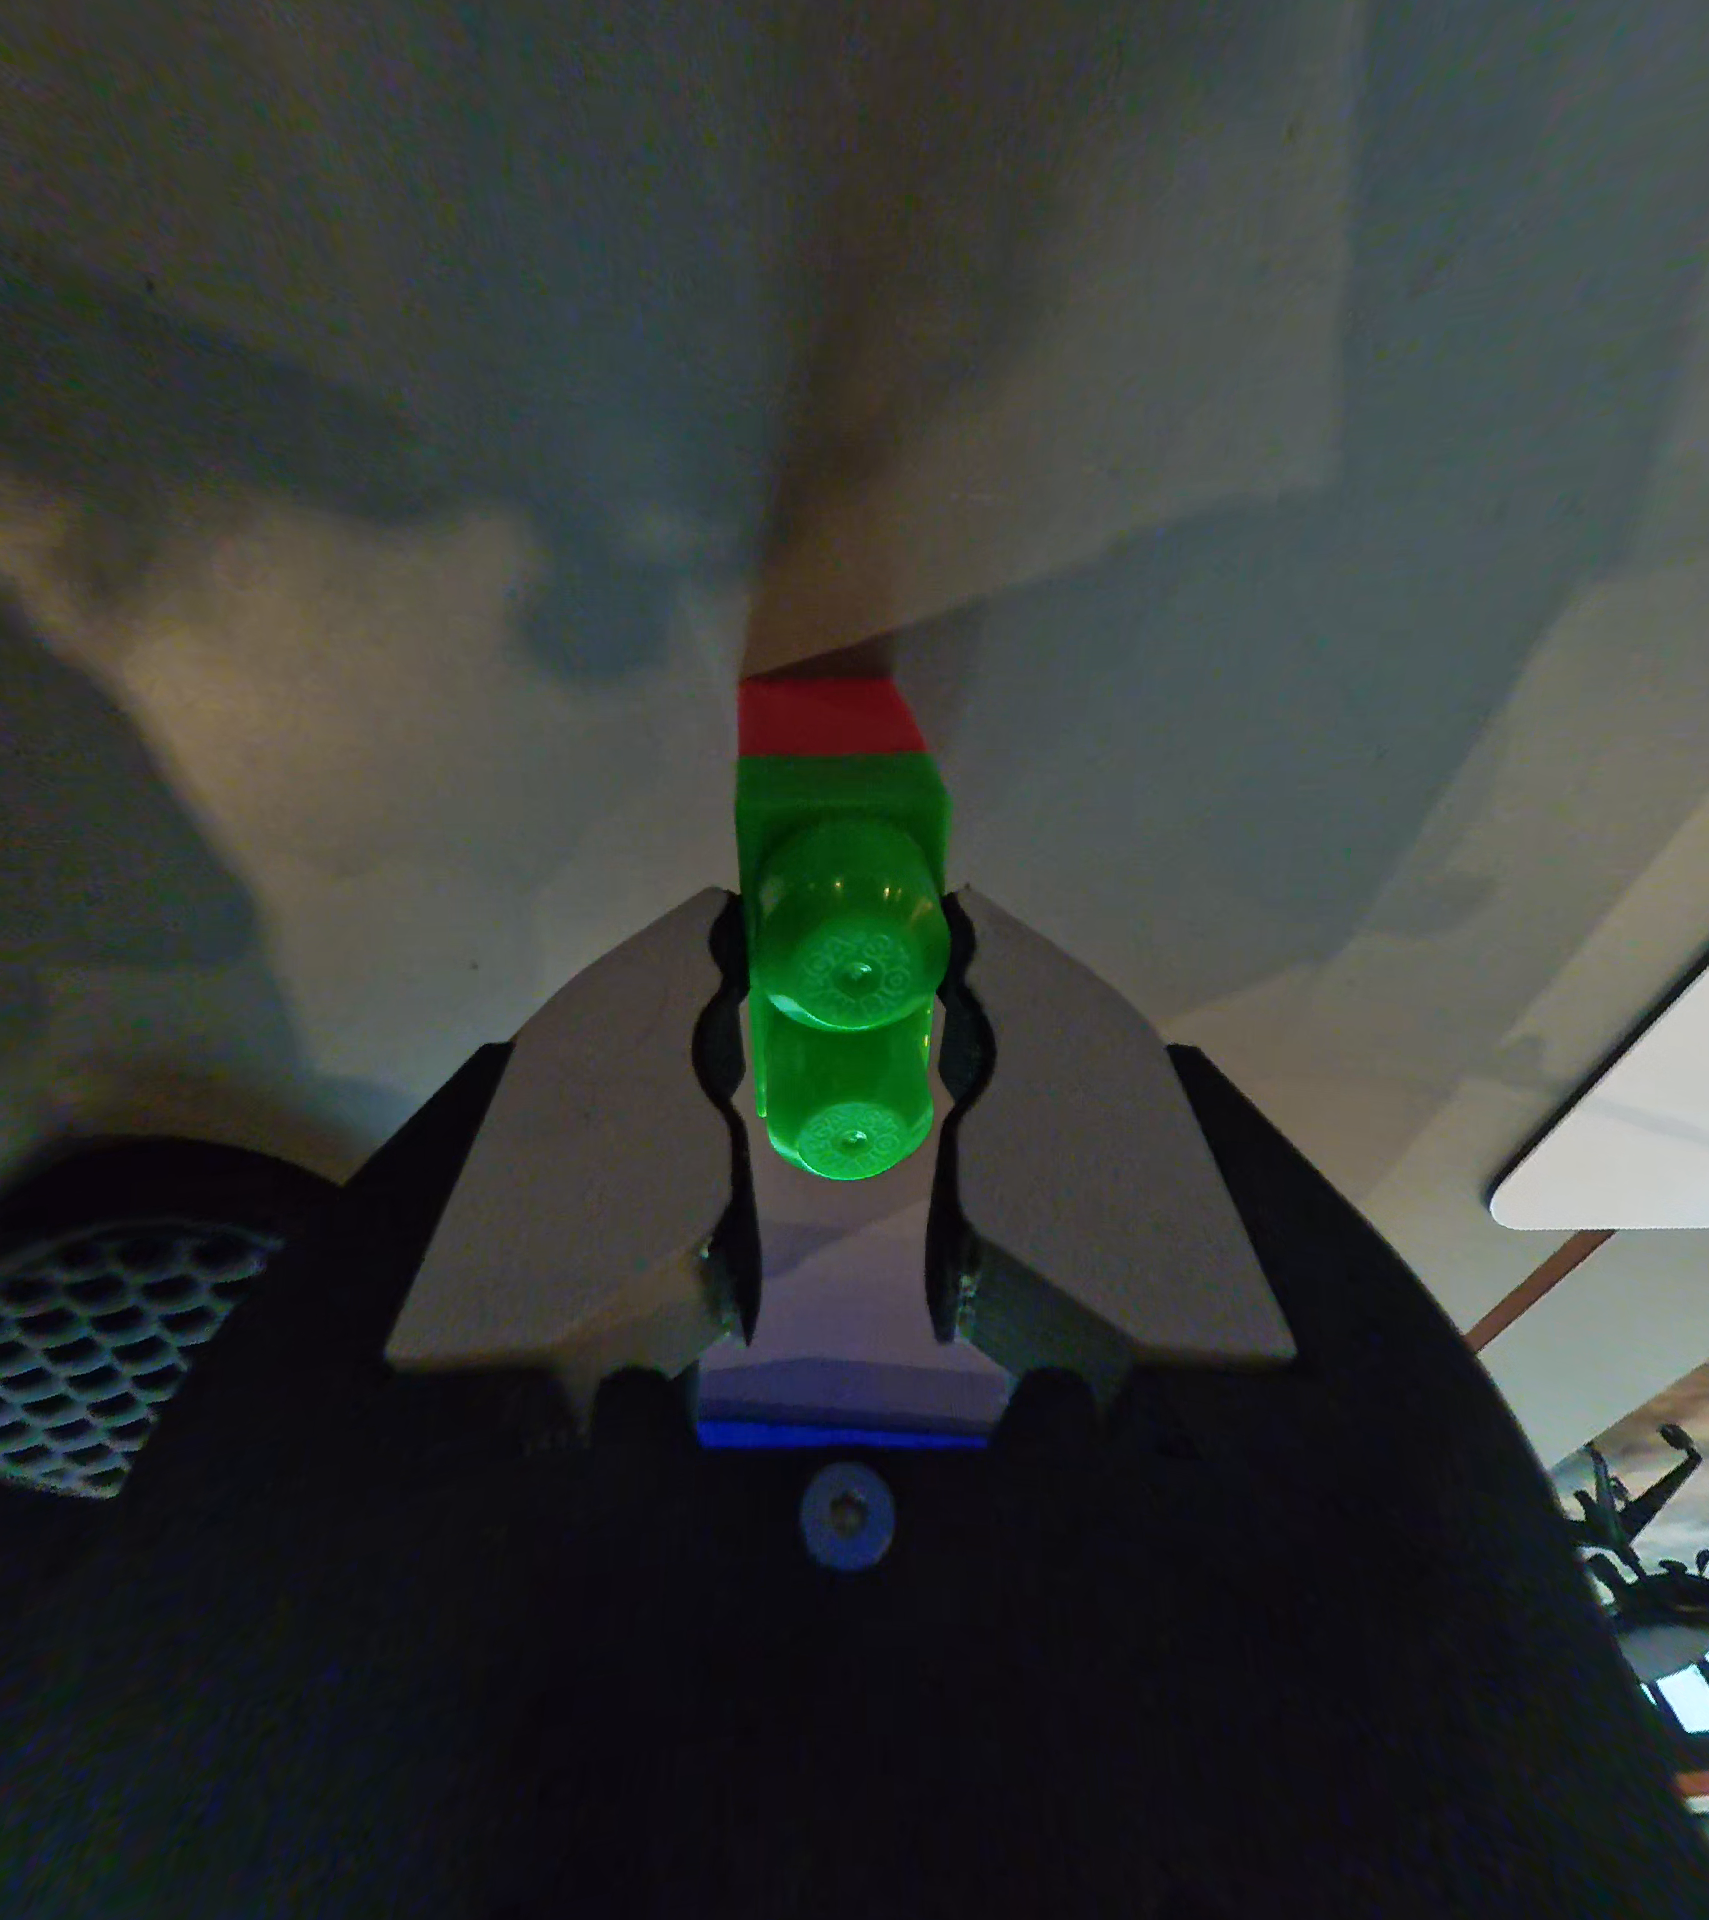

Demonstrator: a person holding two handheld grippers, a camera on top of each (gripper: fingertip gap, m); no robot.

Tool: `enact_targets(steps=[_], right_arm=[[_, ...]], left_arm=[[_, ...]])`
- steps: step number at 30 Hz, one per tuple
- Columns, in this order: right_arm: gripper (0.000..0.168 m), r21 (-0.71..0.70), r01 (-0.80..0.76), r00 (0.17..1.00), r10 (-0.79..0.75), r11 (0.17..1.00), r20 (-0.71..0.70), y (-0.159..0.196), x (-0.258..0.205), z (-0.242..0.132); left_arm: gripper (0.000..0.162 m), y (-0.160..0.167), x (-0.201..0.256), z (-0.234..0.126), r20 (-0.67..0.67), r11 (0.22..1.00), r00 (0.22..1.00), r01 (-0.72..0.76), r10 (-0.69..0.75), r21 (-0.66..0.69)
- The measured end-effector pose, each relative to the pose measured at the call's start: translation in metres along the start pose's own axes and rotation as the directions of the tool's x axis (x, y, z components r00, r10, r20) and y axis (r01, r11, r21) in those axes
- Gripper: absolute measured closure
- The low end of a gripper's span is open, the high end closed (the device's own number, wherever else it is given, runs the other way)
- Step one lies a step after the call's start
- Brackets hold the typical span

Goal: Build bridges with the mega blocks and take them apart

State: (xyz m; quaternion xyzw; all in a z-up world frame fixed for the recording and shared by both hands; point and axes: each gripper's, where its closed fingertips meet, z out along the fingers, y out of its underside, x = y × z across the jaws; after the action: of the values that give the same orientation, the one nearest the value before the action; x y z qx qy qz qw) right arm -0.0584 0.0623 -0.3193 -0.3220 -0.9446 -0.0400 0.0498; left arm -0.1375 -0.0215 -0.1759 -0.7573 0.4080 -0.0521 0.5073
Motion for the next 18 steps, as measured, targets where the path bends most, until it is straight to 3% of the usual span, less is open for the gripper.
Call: enact_targets(steps=[18], right_arm=[[0.134,0.019,-0.005,0.998,0.006,1.000,-0.056,0.0038,-0.0012,-0.0064]], left_arm=[[0.098,-0.0026,-0.0014,-0.0073,0.032,1.000,0.999,-0.028,0.028,0.009]])
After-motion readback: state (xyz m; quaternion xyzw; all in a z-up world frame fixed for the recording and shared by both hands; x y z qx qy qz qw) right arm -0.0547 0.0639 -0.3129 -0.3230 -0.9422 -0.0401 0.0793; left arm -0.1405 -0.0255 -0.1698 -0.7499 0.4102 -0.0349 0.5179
